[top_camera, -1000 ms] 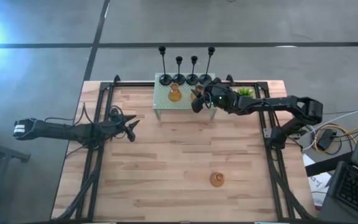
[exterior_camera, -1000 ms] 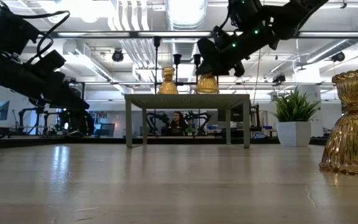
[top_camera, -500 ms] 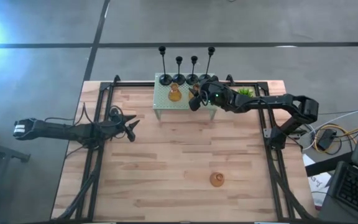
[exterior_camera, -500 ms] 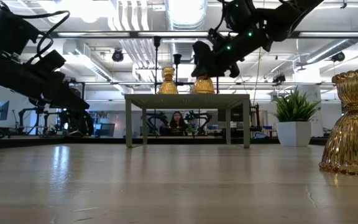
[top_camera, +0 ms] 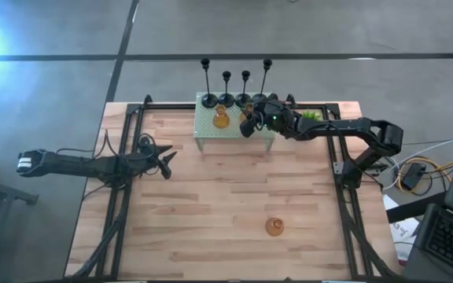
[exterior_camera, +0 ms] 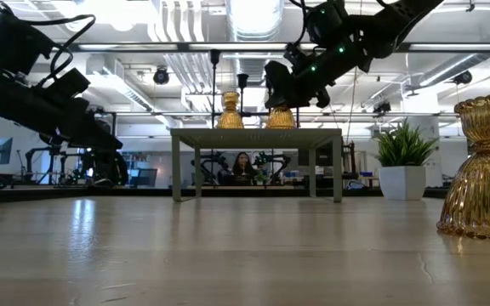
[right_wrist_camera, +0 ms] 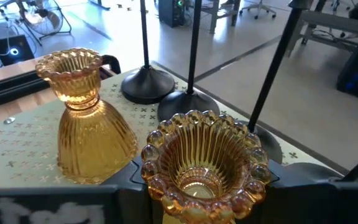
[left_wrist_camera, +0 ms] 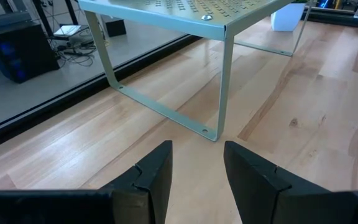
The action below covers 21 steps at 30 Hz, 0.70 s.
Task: Pick & Place candle stick holders
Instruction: Put the top orange candle holder on the shelf aligned with the other orange candle holder
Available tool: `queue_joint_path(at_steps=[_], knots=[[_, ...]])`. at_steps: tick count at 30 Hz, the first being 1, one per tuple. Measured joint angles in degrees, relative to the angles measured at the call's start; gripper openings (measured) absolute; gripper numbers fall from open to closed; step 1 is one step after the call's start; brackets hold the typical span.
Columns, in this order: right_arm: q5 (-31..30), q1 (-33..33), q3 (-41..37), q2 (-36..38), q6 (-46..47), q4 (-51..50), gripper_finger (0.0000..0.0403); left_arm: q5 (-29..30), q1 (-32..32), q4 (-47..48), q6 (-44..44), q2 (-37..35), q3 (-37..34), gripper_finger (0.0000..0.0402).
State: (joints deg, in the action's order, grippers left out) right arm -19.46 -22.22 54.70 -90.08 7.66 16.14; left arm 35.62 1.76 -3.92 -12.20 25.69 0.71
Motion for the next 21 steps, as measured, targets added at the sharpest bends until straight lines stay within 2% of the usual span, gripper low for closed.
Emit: queue_joint_path(at_steps=[21], knots=[[0.05, -1.24, -0.57, -0.39, 0.92, 0.18, 0.0117, 0.00, 0.01, -0.02, 0.00, 0.00, 0.00, 0.0149]])
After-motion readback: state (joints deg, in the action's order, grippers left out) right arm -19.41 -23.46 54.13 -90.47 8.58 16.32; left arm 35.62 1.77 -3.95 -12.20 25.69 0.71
